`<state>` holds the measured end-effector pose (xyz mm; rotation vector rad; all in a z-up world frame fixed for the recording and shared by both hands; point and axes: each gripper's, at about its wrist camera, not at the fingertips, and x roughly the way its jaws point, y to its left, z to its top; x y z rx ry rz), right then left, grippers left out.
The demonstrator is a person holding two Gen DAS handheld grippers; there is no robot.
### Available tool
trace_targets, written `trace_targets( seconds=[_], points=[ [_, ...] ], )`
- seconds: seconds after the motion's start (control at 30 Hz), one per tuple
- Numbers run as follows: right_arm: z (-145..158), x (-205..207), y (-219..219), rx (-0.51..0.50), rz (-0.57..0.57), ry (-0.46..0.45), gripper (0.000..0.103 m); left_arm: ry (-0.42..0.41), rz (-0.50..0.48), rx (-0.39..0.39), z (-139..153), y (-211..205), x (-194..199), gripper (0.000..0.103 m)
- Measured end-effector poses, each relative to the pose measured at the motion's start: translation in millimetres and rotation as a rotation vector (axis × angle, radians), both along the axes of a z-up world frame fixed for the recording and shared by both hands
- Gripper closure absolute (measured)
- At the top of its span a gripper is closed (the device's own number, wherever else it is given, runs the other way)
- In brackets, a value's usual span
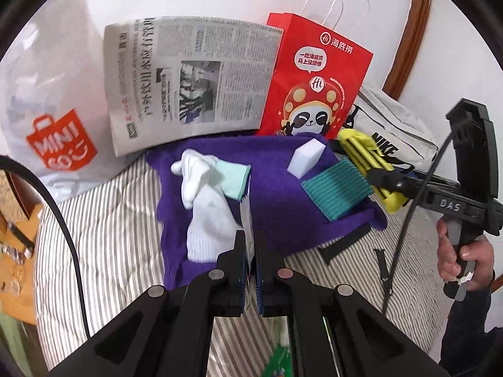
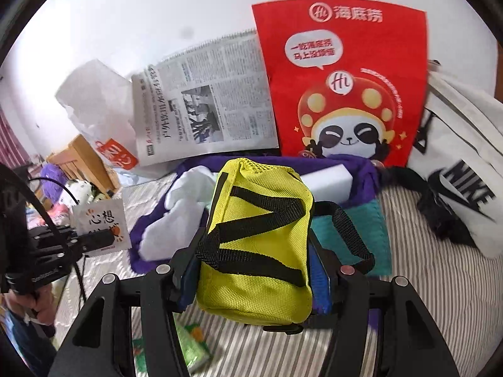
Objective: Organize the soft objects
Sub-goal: 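Carry the yellow pouch onto the purple towel beside the foam block and release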
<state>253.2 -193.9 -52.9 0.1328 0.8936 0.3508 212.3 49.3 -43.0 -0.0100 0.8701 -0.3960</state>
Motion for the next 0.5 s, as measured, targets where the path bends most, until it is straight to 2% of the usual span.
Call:
trace_targets(
  seconds=[0.5],
  points=[
    [-62.1,69.0,35.9,-0.077,0.054,0.133,0.045,0.036,-0.015,-0.012,-11.3,-13.2,76.6,0.098]
  ],
)
